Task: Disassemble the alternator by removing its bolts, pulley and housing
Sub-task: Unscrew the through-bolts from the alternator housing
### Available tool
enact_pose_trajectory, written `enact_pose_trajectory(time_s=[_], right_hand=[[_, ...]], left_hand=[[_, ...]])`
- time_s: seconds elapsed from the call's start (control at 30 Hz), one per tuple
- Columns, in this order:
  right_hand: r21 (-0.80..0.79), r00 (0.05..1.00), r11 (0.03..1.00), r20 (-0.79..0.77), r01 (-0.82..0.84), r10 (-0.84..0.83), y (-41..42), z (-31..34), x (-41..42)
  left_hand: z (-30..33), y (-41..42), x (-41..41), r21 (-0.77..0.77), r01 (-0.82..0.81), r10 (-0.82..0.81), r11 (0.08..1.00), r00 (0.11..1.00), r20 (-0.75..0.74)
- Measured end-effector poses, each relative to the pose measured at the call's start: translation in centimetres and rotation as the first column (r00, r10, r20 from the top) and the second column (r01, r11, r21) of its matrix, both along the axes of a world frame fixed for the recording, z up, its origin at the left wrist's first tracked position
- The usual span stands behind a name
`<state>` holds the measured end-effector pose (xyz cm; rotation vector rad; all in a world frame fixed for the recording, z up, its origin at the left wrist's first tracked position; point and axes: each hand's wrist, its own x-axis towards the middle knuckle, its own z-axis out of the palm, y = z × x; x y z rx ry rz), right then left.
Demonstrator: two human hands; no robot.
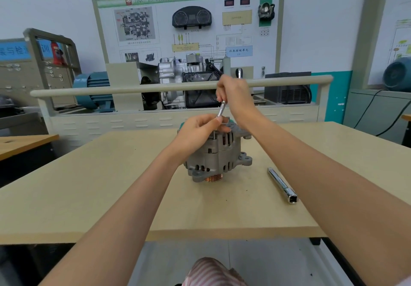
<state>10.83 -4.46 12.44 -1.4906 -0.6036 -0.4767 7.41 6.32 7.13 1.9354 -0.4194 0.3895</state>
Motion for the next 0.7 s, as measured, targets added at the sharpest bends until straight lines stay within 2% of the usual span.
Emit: enact_pose_trajectory(time_s=[0.13,0.23,0.3,0.33,0.37,0.4,0.43,0.47,0.5,0.53,0.57,0.6,0.7], right_hand=[[-0.140,0.996,0.990,0.088,0.007,0.006,1.9,0.7,-0.5],[-0.124,0.992,0.991,0.124,0.044,-0.028,3.0,0.4,-0.5],[-0.145,0.973,0.980,0.207,0.135,-0.103,2.9,0.1,-0.5],[-0.211,0.944,0.951,0.290,0.227,-0.161,2.7,0.0,-0.5],[-0.312,0.884,0.870,0.399,0.382,-0.245,2.6,-0.1,-0.5],[-0.400,0.785,0.715,0.517,0.573,-0.340,2.6,-0.2,-0.6],[-0.441,0.663,0.512,0.621,0.737,-0.419,2.9,-0.3,-0.8],[-0.447,0.551,0.323,0.691,0.834,-0.468,3.3,-0.4,-1.0],[-0.450,0.483,0.192,0.727,0.872,-0.488,3.7,-0.5,-1.2],[-0.449,0.456,0.140,0.743,0.882,-0.491,4.0,-0.6,-1.5],[-0.442,0.453,0.147,0.746,0.885,-0.488,4.3,-0.7,-1.6],[-0.428,0.467,0.197,0.734,0.882,-0.494,4.3,-0.7,-1.5],[-0.374,0.586,0.463,0.630,0.804,-0.509,3.7,-0.4,-1.0]], left_hand=[[0.0,0.3,-0.2,-0.077,0.043,-0.044,0.996,0.999,-0.019],[0.0,0.6,-0.5,-0.094,0.065,-0.064,0.993,0.998,0.006],[0.0,0.7,-0.6,-0.092,0.070,-0.069,0.993,0.997,0.015],[0.0,0.7,-0.7,-0.085,0.063,-0.061,0.994,0.998,0.021],[0.0,0.7,-0.6,-0.078,0.045,-0.043,0.996,0.999,0.026],[-0.1,0.8,-0.5,-0.075,0.017,-0.015,0.997,0.999,0.029],[-0.2,0.8,-0.3,-0.073,-0.021,0.023,0.997,0.999,0.028],[-0.2,0.8,-0.1,-0.072,-0.064,0.066,0.995,0.998,0.022],[-0.3,0.8,0.0,-0.071,-0.101,0.103,0.992,0.995,0.014],[-0.3,0.8,0.1,-0.065,-0.129,0.130,0.989,0.991,0.009],[-0.4,0.8,0.1,-0.057,-0.144,0.145,0.988,0.989,0.013],[-0.4,0.7,0.0,-0.053,-0.147,0.148,0.988,0.989,0.021],[-0.3,0.3,-0.1,-0.081,-0.104,0.107,0.991,0.994,0.038]])
